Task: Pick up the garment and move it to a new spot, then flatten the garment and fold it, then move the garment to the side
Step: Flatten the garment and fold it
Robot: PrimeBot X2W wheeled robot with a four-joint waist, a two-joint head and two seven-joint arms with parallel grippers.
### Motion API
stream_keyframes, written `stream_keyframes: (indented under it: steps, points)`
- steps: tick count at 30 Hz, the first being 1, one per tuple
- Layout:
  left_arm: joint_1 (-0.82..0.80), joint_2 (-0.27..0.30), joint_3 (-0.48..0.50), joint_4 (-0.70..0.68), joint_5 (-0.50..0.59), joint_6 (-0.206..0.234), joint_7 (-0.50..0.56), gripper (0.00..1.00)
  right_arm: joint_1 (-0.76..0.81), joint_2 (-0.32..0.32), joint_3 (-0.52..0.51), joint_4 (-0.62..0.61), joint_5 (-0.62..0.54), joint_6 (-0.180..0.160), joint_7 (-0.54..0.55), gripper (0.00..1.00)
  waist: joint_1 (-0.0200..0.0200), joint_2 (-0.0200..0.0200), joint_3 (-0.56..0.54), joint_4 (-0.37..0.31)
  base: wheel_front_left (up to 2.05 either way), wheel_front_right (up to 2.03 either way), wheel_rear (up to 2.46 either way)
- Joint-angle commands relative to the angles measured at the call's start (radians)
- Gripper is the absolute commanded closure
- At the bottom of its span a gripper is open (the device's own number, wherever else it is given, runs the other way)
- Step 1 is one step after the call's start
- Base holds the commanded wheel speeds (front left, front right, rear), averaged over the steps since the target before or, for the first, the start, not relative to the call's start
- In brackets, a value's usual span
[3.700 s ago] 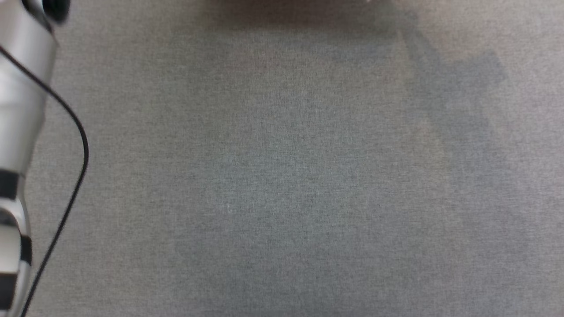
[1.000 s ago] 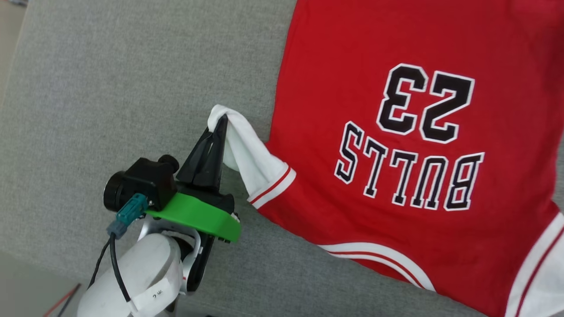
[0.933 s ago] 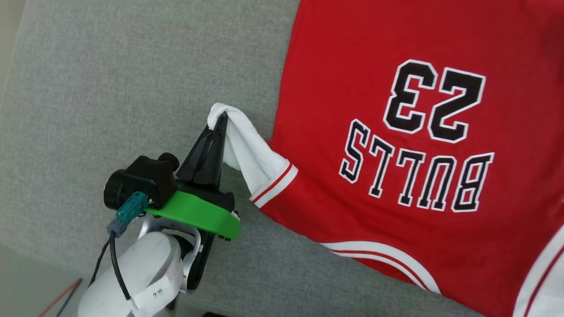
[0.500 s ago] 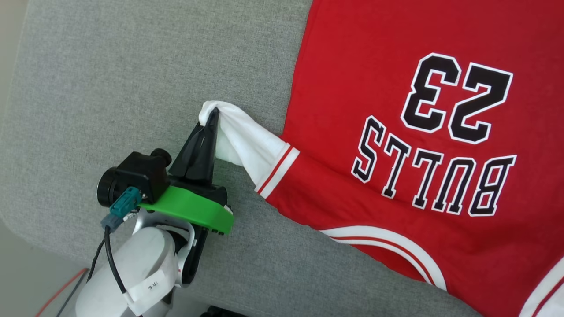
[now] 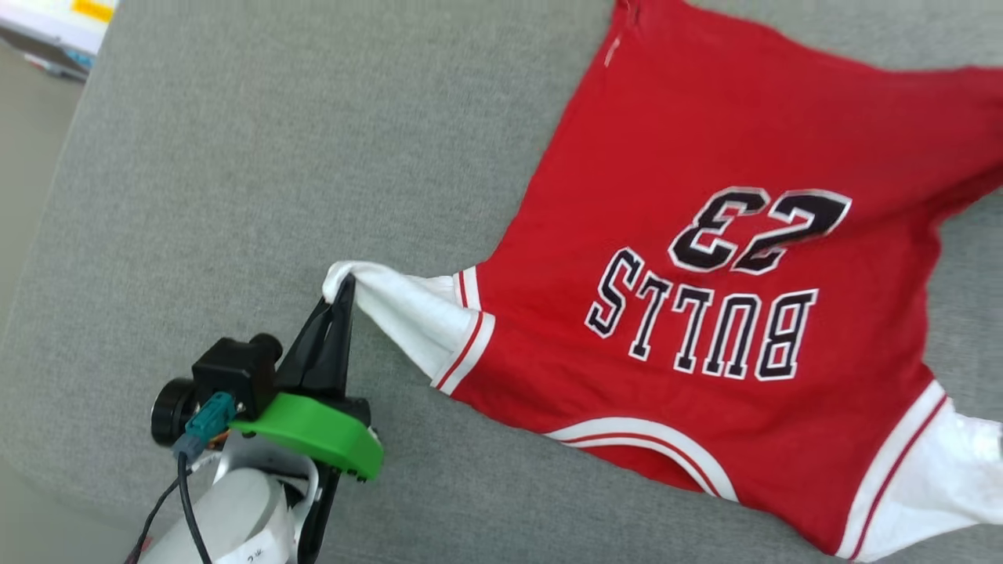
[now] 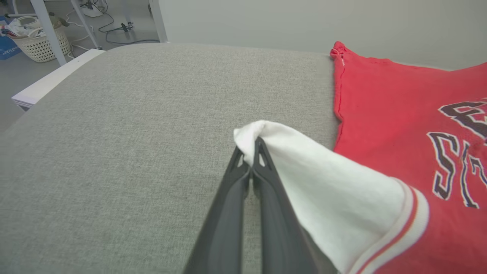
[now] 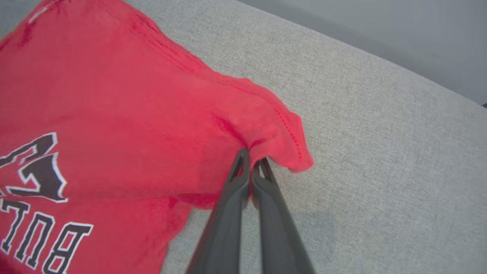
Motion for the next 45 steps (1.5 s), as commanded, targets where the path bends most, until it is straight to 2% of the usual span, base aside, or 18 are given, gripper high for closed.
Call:
stream_keyframes:
  steps: [1, 8, 13, 18, 19, 23, 27, 28, 29, 30, 31, 40, 45]
  points:
    - [0.026, 0.014, 0.008, 0.002, -0.005, 0.01, -0.002, 1.0, 0.066, -0.028, 0.007, -0.035, 0.026, -0.001, -0.026, 1.0, 0.0, 0.0, -0.115, -0.077, 0.0, 0.0, 0.0]
    - [0.106, 0.049, 0.023, -0.018, -0.023, 0.036, 0.001, 1.0, 0.385, -0.128, -0.05, -0.186, 0.101, -0.001, -0.144, 1.0, 0.0, 0.0, -0.19, -0.144, 0.0, 0.0, 0.0]
    - [0.151, 0.069, 0.036, -0.038, -0.034, 0.055, 0.004, 1.0, 0.651, -0.128, -0.169, -0.249, 0.124, -0.001, -0.216, 1.0, 0.0, 0.0, -0.215, -0.184, 0.0, 0.0, 0.0]
    - [0.174, 0.085, 0.041, -0.059, -0.037, 0.069, 0.009, 1.0, 0.897, -0.061, -0.255, -0.301, 0.103, -0.001, -0.251, 1.0, 0.0, 0.0, -0.22, -0.207, 0.0, 0.0, 0.0]
    - [0.174, 0.088, 0.04, -0.077, -0.037, 0.074, 0.016, 1.0, 1.015, 0.003, -0.291, -0.304, 0.089, -0.001, -0.245, 1.0, 0.0, 0.0, -0.211, -0.21, 0.0, 0.0, 0.0]
    - [0.164, 0.087, 0.032, -0.089, -0.032, 0.075, 0.024, 1.0, 1.099, 0.094, -0.286, -0.258, 0.056, -0.001, -0.236, 1.0, 0.0, 0.0, -0.2, -0.205, 0.0, 0.0, 0.0]
    - [0.161, 0.086, 0.029, -0.089, -0.03, 0.078, 0.028, 1.0, 1.103, 0.149, -0.292, -0.235, 0.038, -0.001, -0.256, 1.0, 0.0, 0.0, -0.202, -0.204, 0.0, 0.0, 0.0]
    - [0.162, 0.087, 0.029, -0.089, -0.03, 0.08, 0.029, 1.0, 1.095, 0.157, -0.303, -0.238, 0.036, -0.001, -0.27, 0.78, 0.0, 0.0, -0.205, -0.206, 0.0, 0.0, 0.0]
    - [0.164, 0.087, 0.028, -0.089, -0.03, 0.083, 0.03, 1.0, 1.083, 0.163, -0.32, -0.244, 0.031, -0.001, -0.286, 0.52, 0.0, 0.0, -0.207, -0.207, 0.0, 0.0, 0.0]
    - [0.166, 0.087, 0.027, -0.09, -0.029, 0.084, 0.03, 1.0, 1.076, 0.162, -0.331, -0.252, 0.026, -0.001, -0.296, 0.04, 0.0, 0.0, -0.21, -0.208, 0.0, 0.0, 0.0]
    - [0.167, 0.088, 0.026, -0.091, -0.029, 0.085, 0.031, 1.0, 1.067, 0.161, -0.347, -0.265, 0.024, -0.001, -0.304, 0.0, 0.0, 0.0, -0.212, -0.208, 0.0, 0.0, 0.0]
    - [0.144, 0.079, 0.012, -0.107, -0.019, 0.086, 0.038, 1.0, 0.932, 0.097, -0.499, -0.449, 0.008, -0.001, -0.332, 0.0, 0.0, 0.0, -0.199, -0.185, 0.0, 0.0, 0.0]
    - [0.11, 0.072, 0.002, -0.109, -0.007, 0.079, 0.042, 1.0, 0.779, 0.042, -0.479, -0.502, -0.006, -0.001, -0.262, 0.0, 0.0, 0.0, -0.169, -0.157, 0.0, 0.0, 0.0]
